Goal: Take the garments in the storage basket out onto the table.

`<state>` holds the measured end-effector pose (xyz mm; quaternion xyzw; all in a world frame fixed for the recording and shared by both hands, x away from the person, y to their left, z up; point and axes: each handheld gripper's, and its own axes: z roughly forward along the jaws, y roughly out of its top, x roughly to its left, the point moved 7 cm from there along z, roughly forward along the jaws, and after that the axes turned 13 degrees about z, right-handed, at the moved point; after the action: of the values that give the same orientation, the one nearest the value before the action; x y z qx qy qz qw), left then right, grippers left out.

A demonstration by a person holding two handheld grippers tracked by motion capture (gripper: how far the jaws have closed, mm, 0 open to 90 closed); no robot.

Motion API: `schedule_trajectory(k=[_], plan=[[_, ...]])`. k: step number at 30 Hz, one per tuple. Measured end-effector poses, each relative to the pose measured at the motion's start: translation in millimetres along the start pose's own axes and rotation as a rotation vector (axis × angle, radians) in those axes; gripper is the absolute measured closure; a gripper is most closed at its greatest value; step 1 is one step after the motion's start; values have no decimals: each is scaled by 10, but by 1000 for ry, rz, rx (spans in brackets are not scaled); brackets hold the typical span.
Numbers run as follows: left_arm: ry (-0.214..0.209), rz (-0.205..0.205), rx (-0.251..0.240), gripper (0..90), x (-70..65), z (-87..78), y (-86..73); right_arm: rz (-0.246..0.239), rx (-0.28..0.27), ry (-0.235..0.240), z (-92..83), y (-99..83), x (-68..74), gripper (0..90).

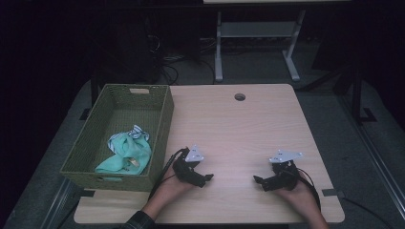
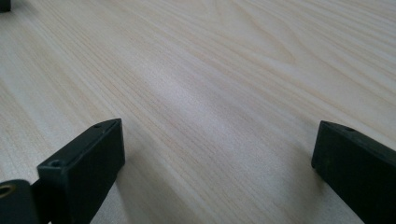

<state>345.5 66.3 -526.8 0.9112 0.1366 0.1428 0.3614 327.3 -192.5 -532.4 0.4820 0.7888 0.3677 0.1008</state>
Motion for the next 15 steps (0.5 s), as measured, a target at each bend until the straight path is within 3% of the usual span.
schedule_trajectory(k=[15], plan=[[-6,-6,29,133,43,-28,-14,0,0,0,0,0,0,23]])
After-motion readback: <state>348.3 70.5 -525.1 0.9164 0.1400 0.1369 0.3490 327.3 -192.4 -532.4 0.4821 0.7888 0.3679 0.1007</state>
